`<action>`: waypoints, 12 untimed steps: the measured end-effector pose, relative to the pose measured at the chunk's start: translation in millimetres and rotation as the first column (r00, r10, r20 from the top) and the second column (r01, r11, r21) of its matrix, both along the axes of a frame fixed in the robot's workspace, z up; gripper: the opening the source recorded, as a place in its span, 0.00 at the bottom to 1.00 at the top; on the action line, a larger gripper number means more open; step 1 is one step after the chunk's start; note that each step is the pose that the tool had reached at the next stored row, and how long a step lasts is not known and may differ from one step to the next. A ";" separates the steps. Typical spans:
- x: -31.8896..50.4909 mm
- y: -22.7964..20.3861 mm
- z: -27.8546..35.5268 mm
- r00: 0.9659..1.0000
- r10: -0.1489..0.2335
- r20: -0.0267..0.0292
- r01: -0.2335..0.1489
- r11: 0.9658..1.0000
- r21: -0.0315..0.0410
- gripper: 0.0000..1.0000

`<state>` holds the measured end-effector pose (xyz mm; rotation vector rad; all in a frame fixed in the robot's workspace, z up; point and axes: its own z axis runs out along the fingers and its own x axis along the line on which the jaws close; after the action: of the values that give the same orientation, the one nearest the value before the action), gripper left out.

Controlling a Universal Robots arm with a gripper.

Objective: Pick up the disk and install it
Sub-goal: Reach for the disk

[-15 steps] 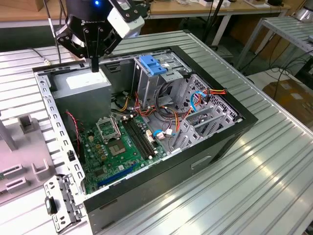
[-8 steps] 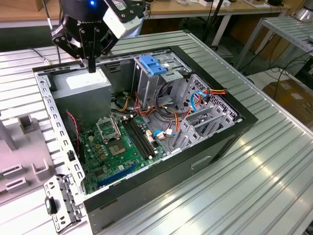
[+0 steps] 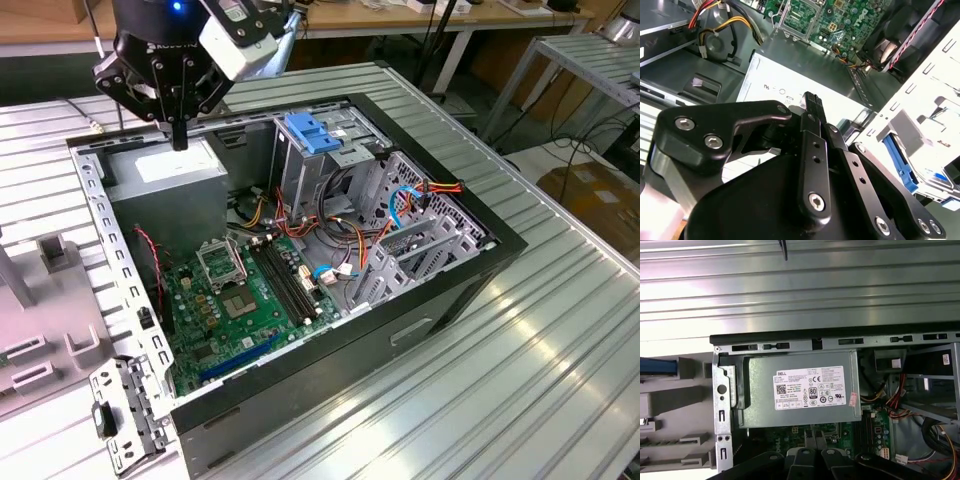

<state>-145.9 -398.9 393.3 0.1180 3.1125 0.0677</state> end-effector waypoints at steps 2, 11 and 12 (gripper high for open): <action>-0.9 0.0 0.0 1.000 0.000 0.000 0.000 1.000 0.000 0.11; -7.3 0.0 0.0 1.000 0.000 0.000 0.000 1.000 0.000 0.11; -8.0 0.0 0.0 1.000 0.000 0.000 0.000 1.000 0.000 0.11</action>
<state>-153.9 -398.9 393.3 0.1180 3.1125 0.0677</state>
